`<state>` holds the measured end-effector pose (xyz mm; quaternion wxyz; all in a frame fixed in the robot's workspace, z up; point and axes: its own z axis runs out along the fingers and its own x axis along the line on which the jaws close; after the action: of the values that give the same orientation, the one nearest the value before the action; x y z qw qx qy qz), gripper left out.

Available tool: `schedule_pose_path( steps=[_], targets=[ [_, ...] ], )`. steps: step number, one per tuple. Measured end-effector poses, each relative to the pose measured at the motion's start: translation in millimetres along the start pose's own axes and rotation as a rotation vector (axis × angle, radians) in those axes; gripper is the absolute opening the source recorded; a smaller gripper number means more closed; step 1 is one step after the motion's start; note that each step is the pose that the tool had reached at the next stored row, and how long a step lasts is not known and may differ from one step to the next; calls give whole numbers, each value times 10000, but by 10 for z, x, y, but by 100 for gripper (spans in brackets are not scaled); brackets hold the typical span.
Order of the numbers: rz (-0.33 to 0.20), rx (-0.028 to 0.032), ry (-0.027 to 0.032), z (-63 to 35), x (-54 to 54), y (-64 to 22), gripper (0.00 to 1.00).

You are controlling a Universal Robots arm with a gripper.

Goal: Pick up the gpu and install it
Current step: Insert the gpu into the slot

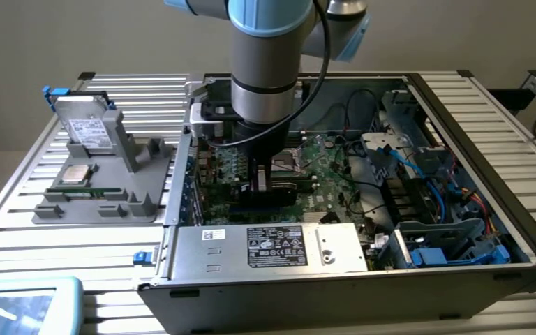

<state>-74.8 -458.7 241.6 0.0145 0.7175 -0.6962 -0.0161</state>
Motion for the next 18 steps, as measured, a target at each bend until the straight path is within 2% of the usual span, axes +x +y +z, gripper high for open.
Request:
schedule_pose_path(
  steps=[18],
  targets=[
    [-2,2,2,16,0,20,27]
  ],
)
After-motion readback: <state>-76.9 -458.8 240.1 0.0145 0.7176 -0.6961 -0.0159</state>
